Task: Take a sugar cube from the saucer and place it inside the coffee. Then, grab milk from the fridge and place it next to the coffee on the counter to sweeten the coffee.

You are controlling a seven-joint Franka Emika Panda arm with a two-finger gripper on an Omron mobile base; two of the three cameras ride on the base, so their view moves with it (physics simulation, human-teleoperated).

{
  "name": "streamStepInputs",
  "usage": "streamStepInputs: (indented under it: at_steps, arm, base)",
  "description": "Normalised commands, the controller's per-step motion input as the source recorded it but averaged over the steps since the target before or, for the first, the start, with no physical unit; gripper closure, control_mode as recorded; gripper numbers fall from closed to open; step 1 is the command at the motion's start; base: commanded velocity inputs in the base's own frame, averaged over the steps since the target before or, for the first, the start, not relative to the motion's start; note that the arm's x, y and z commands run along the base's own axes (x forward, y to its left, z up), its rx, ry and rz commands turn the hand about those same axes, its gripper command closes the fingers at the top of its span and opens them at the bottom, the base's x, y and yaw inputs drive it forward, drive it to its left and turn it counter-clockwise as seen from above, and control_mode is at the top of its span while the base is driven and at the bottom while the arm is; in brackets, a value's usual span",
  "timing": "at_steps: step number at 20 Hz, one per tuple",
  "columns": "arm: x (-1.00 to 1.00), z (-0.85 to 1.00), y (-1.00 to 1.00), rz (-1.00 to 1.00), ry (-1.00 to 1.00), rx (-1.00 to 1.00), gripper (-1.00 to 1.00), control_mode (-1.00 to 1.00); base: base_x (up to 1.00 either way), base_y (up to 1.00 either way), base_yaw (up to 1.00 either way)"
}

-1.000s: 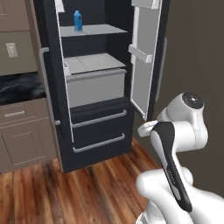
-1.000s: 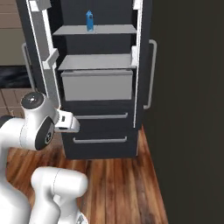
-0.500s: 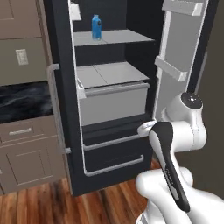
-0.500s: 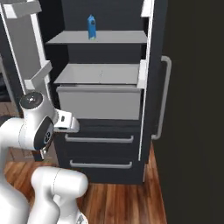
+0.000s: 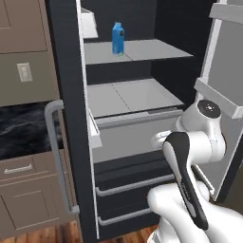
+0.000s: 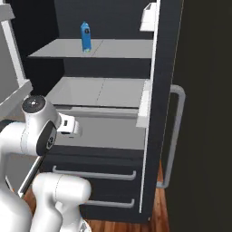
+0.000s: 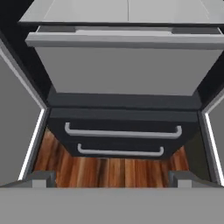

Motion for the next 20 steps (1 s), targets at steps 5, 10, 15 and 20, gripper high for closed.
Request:
streamStepInputs:
  at_steps: [5, 10, 15, 20]
  arm:
    - [0.00, 0.00, 0.00, 0.00, 0.00, 0.00, -1.00, 1.00]
    - [0.00, 0.00, 0.00, 0.00, 0.00, 0.00, -1.00, 1.00]
    - [0.00, 0.00, 0.00, 0.00, 0.00, 0.00, -1.00, 1.00]
    - [0.08, 0.23, 0.00, 0.00, -0.01, 0.00, -1.00, -1.00]
  base:
    - [0.83, 0.00, 0.06]
    - [0.70, 0.00, 0.02]
    - [0.47, 0.00, 0.00]
    - [0.15, 0.00, 0.00]
